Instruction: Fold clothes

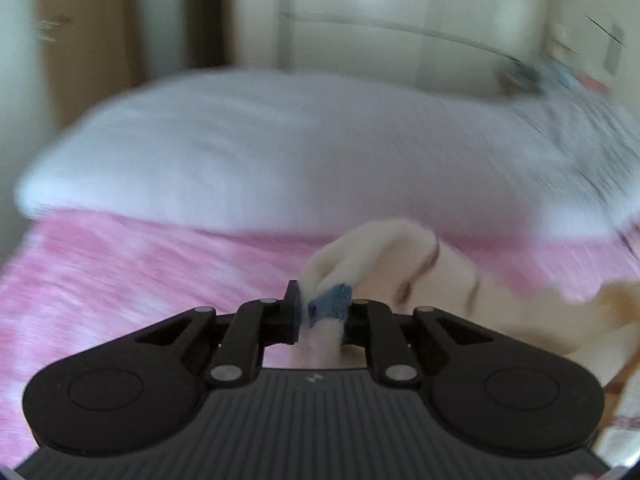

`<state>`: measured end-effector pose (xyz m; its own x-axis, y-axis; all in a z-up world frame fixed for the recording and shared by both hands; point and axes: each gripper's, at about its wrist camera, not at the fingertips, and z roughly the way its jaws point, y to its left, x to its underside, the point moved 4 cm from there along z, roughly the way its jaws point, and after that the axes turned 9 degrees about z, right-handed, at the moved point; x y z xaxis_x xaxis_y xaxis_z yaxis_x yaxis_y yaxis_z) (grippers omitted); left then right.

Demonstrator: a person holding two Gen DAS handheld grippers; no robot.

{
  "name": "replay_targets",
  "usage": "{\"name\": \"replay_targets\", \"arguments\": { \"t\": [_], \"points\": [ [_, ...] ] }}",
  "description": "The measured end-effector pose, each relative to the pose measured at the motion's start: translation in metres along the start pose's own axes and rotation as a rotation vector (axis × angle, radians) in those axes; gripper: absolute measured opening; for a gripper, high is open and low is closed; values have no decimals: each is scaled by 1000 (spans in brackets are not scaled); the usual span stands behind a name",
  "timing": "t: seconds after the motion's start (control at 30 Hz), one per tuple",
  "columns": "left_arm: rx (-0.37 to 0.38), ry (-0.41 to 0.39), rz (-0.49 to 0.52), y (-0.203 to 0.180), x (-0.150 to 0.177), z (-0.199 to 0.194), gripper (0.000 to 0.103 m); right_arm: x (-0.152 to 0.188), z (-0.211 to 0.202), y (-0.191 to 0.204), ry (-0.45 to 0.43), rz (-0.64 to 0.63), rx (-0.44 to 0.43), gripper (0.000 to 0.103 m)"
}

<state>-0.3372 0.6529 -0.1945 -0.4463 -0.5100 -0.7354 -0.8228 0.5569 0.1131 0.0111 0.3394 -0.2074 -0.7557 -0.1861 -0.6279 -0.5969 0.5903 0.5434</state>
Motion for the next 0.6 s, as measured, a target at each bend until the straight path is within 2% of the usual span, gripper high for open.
{"name": "replay_targets", "arguments": {
  "t": [0.07,0.1,0.13,0.17,0.2,0.23,0.3,0.4,0.5,0.6],
  "points": [
    [-60,37,8,18,3,1,24,-7,31,7,35,-17,64,14],
    [-90,56,11,27,4,1,24,-8,46,9,58,-23,109,35],
    [-118,71,14,35,8,1,27,-10,61,12,78,-30,154,43],
    [-135,82,18,39,17,-1,36,-7,64,13,49,-44,191,44],
    [-137,105,23,40,30,-2,39,-1,63,11,45,-53,187,44],
    [-130,141,15,40,47,-1,39,5,62,10,42,-62,184,45],
    [-117,215,-2,38,81,0,39,29,59,2,95,-91,188,46],
    [-84,327,-41,30,134,-1,39,81,56,-13,242,-192,247,46],
    [-8,445,-80,5,191,-12,39,147,42,-33,387,-282,304,46],
    [48,528,-88,-15,234,-22,39,198,21,-41,496,-308,299,46]
  ]
}}
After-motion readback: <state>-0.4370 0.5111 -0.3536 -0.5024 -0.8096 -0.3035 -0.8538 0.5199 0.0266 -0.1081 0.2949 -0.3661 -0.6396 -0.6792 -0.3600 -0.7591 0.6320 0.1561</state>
